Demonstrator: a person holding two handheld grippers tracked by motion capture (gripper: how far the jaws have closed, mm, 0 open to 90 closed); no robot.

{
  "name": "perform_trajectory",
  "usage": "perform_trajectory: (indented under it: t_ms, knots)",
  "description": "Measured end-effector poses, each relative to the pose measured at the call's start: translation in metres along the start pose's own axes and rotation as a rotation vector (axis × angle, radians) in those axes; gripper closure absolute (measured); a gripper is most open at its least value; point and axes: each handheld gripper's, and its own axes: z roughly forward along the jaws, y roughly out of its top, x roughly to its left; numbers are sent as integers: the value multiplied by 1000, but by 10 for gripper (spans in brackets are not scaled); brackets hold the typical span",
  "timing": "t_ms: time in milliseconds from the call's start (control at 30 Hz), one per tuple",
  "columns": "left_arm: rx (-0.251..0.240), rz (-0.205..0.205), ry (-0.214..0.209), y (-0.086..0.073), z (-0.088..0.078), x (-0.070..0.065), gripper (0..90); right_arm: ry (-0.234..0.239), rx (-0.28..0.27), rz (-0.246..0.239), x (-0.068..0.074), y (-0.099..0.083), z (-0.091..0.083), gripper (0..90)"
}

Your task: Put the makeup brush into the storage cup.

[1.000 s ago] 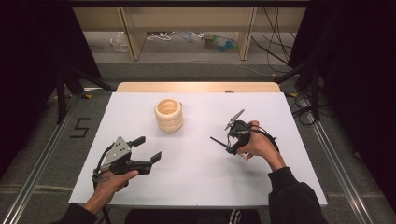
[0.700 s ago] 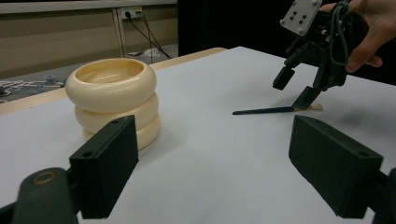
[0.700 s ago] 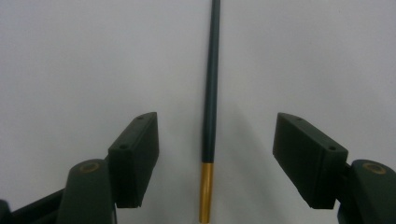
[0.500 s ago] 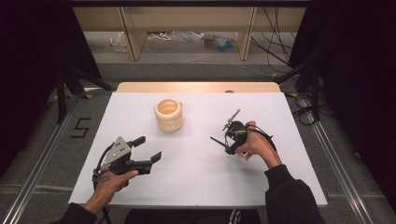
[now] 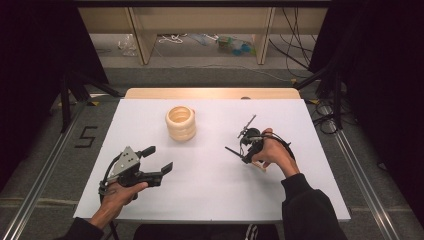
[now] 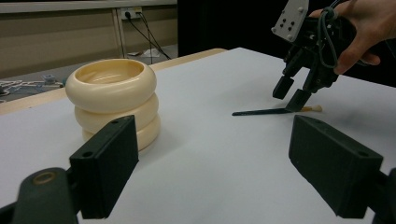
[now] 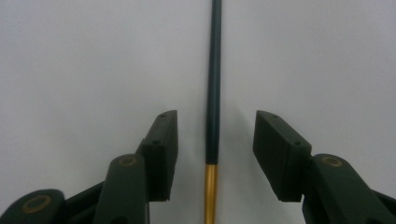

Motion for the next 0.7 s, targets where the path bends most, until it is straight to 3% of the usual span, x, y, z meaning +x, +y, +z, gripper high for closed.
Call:
perform_trajectory:
  t_ms: [700]
  knots:
    - [-2,-3,-1,0,-1,1,157,28,53,16,-5,2,6,626]
